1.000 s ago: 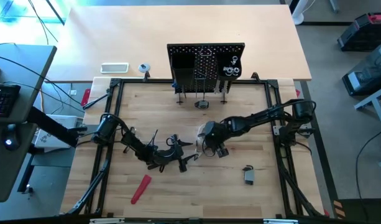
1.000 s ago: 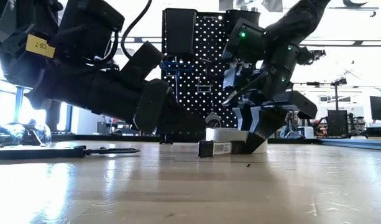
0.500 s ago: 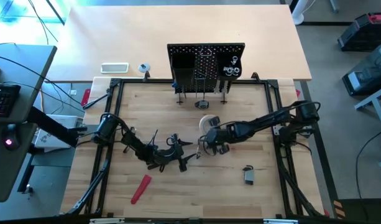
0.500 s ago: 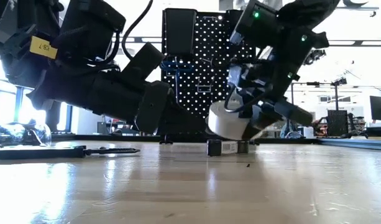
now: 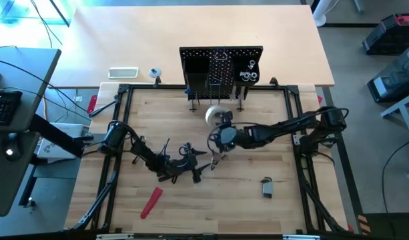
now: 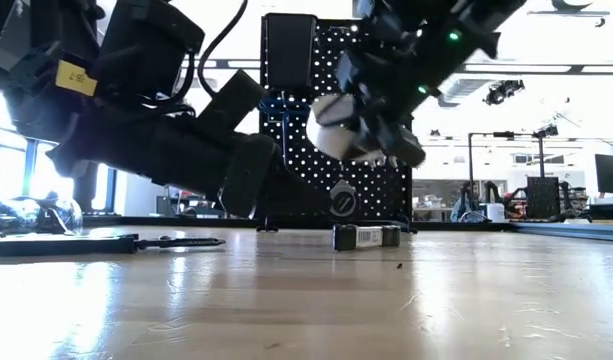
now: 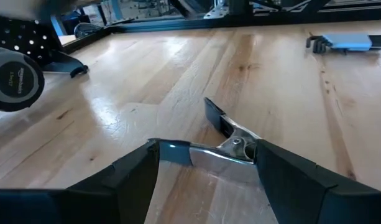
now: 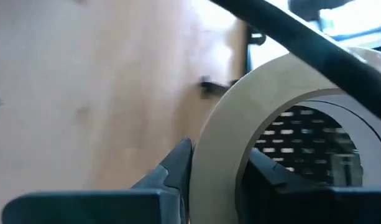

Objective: Hang tools onto peg board
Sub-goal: Hang the white masking tape on the peg board

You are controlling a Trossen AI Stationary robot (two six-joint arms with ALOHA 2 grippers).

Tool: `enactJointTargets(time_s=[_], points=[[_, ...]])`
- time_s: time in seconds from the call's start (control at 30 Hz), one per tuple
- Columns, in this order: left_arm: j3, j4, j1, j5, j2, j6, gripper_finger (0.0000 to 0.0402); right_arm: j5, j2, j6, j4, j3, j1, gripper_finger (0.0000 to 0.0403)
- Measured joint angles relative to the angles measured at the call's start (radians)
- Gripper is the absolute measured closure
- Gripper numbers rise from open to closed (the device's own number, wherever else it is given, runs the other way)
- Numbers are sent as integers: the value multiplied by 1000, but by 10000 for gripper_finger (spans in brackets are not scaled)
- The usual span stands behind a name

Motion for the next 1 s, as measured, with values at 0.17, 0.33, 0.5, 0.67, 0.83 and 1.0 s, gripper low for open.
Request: enactJointTargets(time_s=[0.17,0.33,0.5,0.67,0.83,1.0], points=[[0,0,1,-3,0,35,147,45,0,-69,78,34,-36,323],[0,-13,6,-10,0,68,147,74,30,-72,107,38,-56,324],[0,-49,24,-10,0,69,147,182,116,-128,198,38,-48,324],[0,-59,27,-8,0,68,147,243,148,-176,266,37,-40,324],[0,-60,27,-4,0,69,147,272,148,-158,292,37,-55,324],[0,-60,28,-3,0,71,147,257,148,-126,288,37,-83,324]])
